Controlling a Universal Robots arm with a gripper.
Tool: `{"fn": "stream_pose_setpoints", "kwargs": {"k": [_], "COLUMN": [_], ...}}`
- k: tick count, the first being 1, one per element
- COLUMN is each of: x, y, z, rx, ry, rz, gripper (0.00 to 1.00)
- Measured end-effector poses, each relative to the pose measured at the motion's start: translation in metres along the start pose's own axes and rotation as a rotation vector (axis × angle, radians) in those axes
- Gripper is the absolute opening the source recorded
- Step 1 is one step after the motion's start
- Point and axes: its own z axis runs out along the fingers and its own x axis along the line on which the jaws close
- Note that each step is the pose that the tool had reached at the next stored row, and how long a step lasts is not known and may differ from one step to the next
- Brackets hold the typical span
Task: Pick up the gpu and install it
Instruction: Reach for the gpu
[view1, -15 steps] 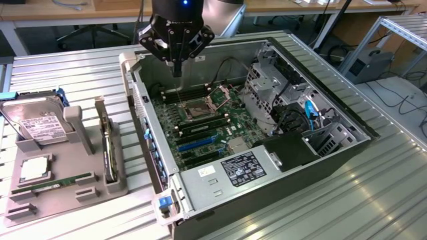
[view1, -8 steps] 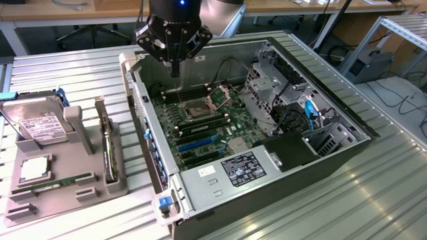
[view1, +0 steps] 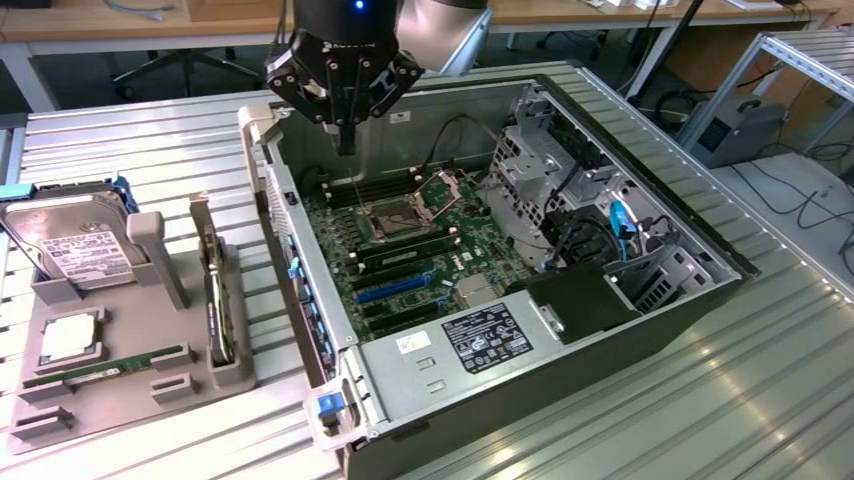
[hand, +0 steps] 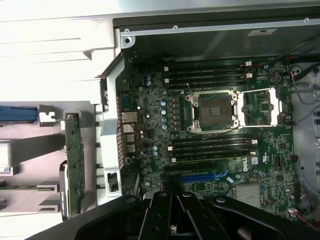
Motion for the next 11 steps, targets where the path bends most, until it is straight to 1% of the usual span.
{"fn": "stream_pose_setpoints", "kwargs": {"k": [11], "x": [0.0046], "y": [-0.0003], "z": [-0.0001], "rx": [0.0], "ry": [0.0], "rz": [0.0], "gripper": [0.11]}}
